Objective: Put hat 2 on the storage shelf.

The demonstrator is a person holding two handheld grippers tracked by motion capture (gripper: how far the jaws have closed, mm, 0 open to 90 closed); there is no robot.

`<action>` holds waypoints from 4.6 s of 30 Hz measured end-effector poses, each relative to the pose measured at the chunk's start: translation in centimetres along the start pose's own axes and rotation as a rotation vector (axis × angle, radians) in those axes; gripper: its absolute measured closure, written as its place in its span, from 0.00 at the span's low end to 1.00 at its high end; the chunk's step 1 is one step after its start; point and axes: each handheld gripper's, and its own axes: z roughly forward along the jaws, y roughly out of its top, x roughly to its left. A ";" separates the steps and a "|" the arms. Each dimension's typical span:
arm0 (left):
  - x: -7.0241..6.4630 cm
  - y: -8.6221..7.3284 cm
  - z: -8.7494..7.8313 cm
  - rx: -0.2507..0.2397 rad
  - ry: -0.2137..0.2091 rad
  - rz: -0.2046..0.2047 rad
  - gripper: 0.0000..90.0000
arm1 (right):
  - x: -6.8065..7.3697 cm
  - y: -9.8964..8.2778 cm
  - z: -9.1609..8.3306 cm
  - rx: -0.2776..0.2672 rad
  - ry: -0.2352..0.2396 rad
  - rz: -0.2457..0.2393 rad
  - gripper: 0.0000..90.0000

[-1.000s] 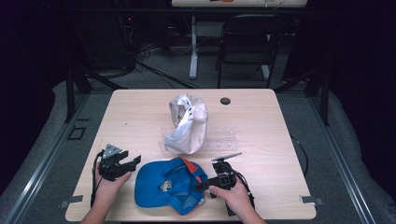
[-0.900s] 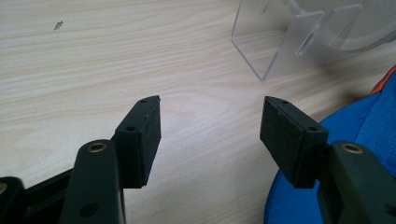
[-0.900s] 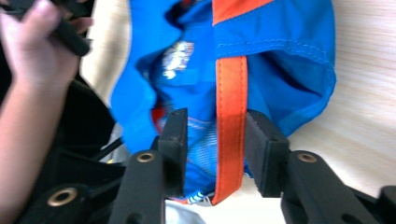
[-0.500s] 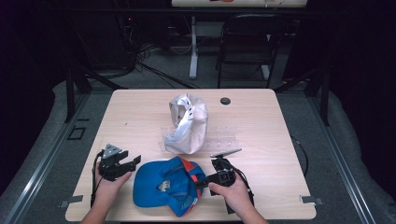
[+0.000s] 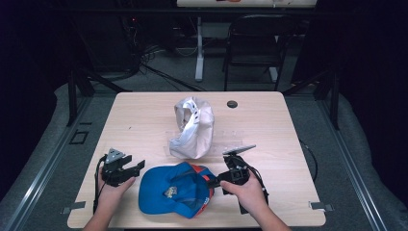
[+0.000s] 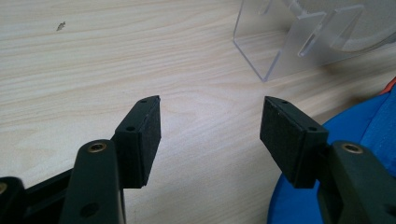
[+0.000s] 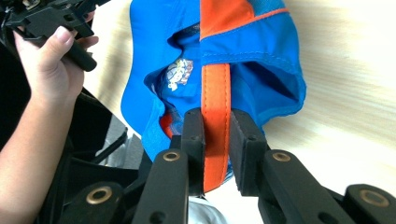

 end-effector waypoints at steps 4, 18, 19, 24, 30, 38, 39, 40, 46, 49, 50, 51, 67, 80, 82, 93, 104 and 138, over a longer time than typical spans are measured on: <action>0.0 0.0 0.0 0.001 0.000 0.000 0.43 | 0.5 0.4 -0.8 0.021 -0.036 0.000 0.86; 0.2 0.0 0.0 0.006 0.003 0.002 0.43 | 2.9 2.4 -4.8 0.061 -0.206 -0.014 0.86; 0.2 0.0 0.0 0.006 0.003 0.002 0.43 | 3.1 2.5 -5.1 0.054 -0.213 -0.012 0.86; 0.1 0.0 0.0 0.006 0.002 0.001 0.43 | 4.0 3.3 -6.4 0.070 -0.245 -0.009 0.86; 0.0 -0.1 0.1 0.006 0.001 0.002 0.43 | 5.9 4.4 -8.1 0.072 -0.299 -0.030 0.86; 0.0 0.0 0.0 0.014 -0.003 0.004 0.43 | 8.2 5.2 -10.1 0.070 -0.283 -0.013 0.86; 0.0 0.0 0.0 0.013 -0.003 0.004 0.43 | 8.5 5.3 -10.3 0.065 -0.283 -0.008 0.86; 0.0 0.0 0.0 0.014 -0.003 0.004 0.43 | 8.8 5.4 -10.6 0.058 -0.279 0.000 0.86; 0.0 0.0 0.0 0.012 -0.004 0.004 0.43 | 10.4 6.2 -12.3 0.056 -0.281 -0.002 0.87; 0.0 0.0 0.0 0.013 -0.004 0.004 0.43 | 11.1 6.4 -13.1 0.046 -0.293 0.003 0.86; 0.0 0.0 0.0 0.013 -0.004 0.004 0.43 | 11.3 6.5 -13.3 0.042 -0.300 0.004 0.87; 0.0 0.0 0.0 0.015 -0.005 0.007 0.43 | 11.5 6.6 -13.6 0.047 -0.301 0.001 0.87; 0.0 0.0 0.0 0.015 -0.006 0.005 0.43 | 11.1 8.4 -19.0 -0.019 -0.379 0.068 0.87; 0.0 -0.1 0.0 0.015 -0.001 0.003 0.43 | 7.7 9.5 -22.5 -0.136 -0.040 0.248 0.87; 0.0 -0.1 0.0 0.014 -0.003 0.006 0.43 | 7.2 9.6 -22.6 -0.154 0.026 0.260 0.86; 0.1 -0.1 0.0 0.012 0.002 0.003 0.43 | 4.8 10.4 -22.8 -0.263 0.238 0.304 0.87; 0.0 0.0 0.1 0.014 0.001 0.008 0.43 | 4.3 12.4 -24.4 -0.351 0.187 0.318 0.87; 0.2 -0.1 0.3 0.021 0.002 0.000 0.43 | 2.1 16.1 -20.4 -0.327 0.069 0.291 0.86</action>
